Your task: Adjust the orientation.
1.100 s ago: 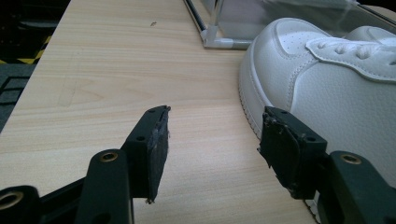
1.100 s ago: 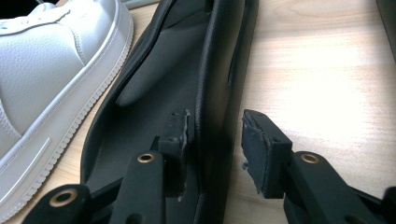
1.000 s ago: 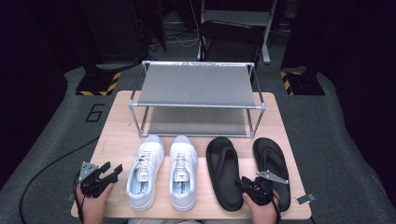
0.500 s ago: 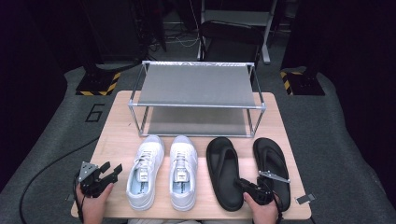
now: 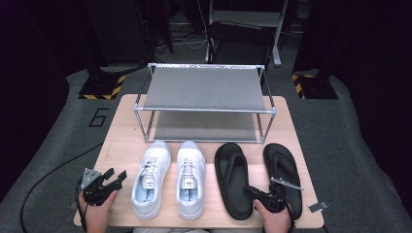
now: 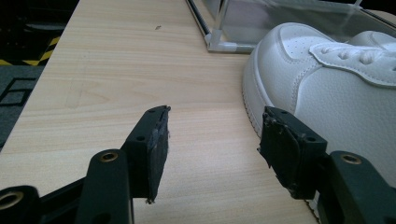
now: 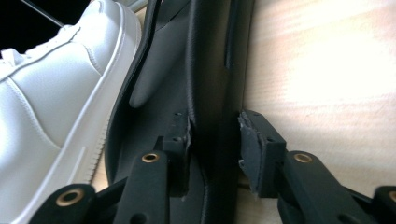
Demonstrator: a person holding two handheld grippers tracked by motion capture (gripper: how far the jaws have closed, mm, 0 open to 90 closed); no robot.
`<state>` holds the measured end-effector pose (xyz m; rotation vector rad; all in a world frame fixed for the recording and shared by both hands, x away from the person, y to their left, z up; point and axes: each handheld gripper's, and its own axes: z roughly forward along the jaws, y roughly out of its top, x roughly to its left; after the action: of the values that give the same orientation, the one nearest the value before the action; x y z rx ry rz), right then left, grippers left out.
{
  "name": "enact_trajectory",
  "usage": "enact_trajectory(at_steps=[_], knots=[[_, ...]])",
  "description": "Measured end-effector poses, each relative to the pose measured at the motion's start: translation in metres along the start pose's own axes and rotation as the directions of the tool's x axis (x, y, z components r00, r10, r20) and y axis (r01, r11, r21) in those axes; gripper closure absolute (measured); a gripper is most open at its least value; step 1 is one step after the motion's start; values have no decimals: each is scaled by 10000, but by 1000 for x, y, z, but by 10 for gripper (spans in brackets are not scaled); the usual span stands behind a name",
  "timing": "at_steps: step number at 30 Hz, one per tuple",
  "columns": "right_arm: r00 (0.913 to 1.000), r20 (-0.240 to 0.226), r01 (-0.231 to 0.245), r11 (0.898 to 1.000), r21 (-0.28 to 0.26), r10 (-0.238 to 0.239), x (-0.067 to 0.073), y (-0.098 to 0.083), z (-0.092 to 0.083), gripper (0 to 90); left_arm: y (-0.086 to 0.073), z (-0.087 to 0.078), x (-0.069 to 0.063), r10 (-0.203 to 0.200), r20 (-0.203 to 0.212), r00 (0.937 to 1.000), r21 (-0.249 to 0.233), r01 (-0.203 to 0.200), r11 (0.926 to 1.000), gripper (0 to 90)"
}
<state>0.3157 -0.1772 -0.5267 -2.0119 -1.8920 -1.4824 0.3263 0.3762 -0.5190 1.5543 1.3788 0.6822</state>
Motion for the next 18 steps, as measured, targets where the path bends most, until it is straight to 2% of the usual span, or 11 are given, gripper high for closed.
enact_trajectory(at_steps=[5,8,18], knots=[[10000,76,43,10000,21,-43,-1,0,0,657,0,-1,0,-11,45,10000,33,11,10000,419],[9999,58,-163,9998,82,163,0,0,-1,661,0,-1,0,-19,30,10000,39,18,10000,419],[9997,-13,-252,9996,-149,252,2,-1,-2,670,0,-1,0,-36,11,10000,-3,36,10000,419]])
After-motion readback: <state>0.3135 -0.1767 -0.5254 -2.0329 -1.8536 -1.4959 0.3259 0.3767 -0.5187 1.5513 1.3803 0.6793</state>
